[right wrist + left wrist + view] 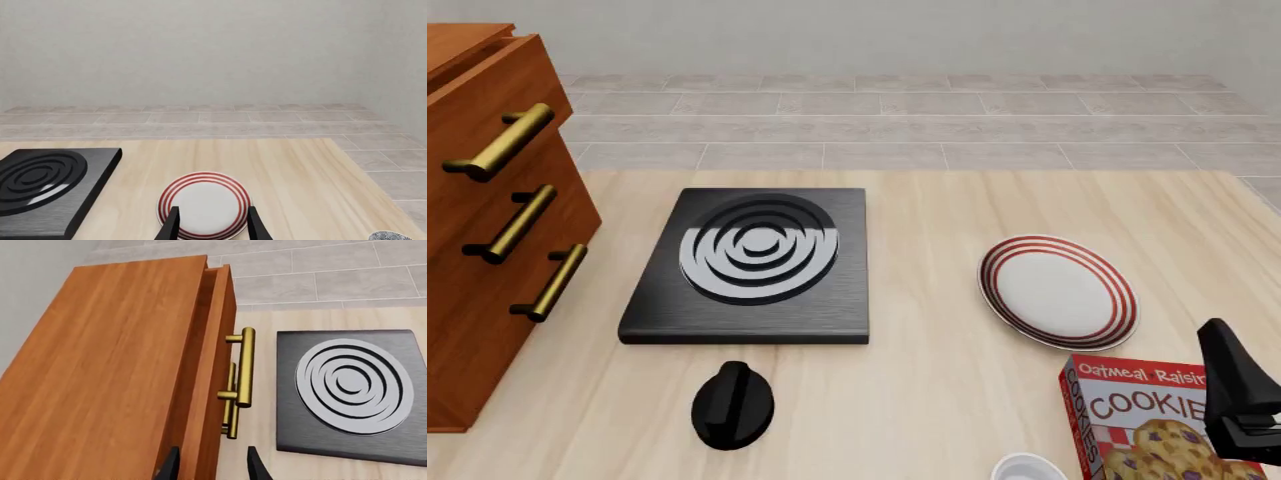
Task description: Pick the akita bowl in the top layer of the wooden cabinet and place it on the plate.
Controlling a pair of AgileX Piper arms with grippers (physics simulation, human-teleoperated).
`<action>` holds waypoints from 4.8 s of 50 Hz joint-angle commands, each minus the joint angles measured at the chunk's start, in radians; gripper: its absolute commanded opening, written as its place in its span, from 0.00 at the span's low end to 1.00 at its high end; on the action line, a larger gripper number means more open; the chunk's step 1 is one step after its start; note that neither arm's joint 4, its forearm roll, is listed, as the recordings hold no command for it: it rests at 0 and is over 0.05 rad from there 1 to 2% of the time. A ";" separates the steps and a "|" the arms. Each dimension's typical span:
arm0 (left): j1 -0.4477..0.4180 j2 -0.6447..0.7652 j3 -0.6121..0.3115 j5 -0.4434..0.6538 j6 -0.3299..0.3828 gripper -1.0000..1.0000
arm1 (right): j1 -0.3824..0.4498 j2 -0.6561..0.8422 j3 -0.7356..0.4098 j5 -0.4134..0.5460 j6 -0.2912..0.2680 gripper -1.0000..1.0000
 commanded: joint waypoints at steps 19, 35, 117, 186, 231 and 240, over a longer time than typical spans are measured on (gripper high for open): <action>-0.026 0.020 0.013 0.011 -0.052 1.00 | 0.000 0.000 0.000 -0.001 0.000 1.00; -0.065 0.047 0.009 0.016 -0.094 1.00 | -0.001 0.000 0.000 0.000 0.000 1.00; -0.171 0.142 0.006 0.023 -0.112 1.00 | -0.016 -0.001 -0.004 -0.001 0.014 1.00; -0.293 0.203 -0.014 0.048 -0.250 1.00 | -0.021 -0.001 -0.005 -0.002 0.015 1.00; -0.398 0.256 -0.055 0.051 -0.321 1.00 | -0.027 -0.001 -0.007 -0.002 0.016 1.00; -0.416 0.263 -0.059 0.048 -0.328 1.00 | -0.025 -0.001 -0.007 -0.002 0.016 1.00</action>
